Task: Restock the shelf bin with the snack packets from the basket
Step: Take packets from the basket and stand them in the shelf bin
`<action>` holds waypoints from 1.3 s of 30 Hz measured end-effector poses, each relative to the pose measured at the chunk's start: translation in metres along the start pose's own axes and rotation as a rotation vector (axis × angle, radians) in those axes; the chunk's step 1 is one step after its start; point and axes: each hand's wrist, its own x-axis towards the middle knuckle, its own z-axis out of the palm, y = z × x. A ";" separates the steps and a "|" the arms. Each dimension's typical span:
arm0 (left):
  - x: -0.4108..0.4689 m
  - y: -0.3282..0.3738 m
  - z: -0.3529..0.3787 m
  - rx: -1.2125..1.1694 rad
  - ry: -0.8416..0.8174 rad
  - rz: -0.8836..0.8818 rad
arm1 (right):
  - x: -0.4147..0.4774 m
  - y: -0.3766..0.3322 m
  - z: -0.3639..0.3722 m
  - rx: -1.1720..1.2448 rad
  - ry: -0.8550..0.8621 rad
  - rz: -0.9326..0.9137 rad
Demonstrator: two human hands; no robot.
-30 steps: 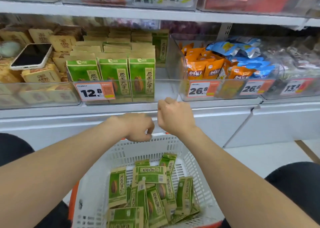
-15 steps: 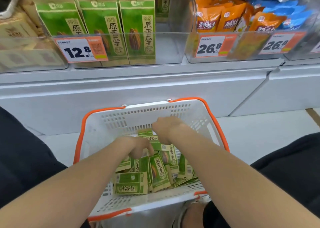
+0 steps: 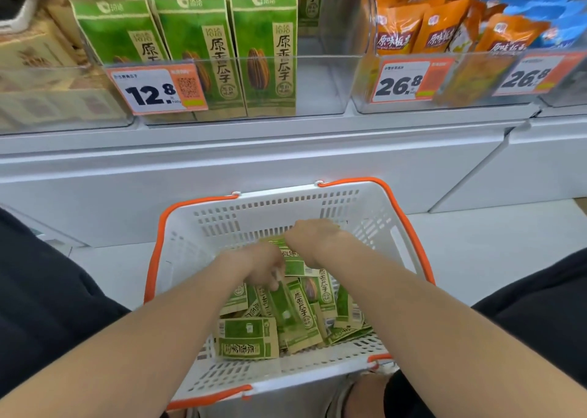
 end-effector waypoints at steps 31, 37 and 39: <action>-0.082 0.025 -0.095 -0.693 1.018 0.170 | -0.054 0.051 -0.090 0.829 0.663 0.112; -0.090 0.036 -0.112 -0.642 1.334 0.105 | -0.066 0.049 -0.115 0.889 0.657 0.049; -0.097 0.044 -0.118 -0.567 1.393 0.104 | -0.077 0.050 -0.128 0.815 0.726 0.054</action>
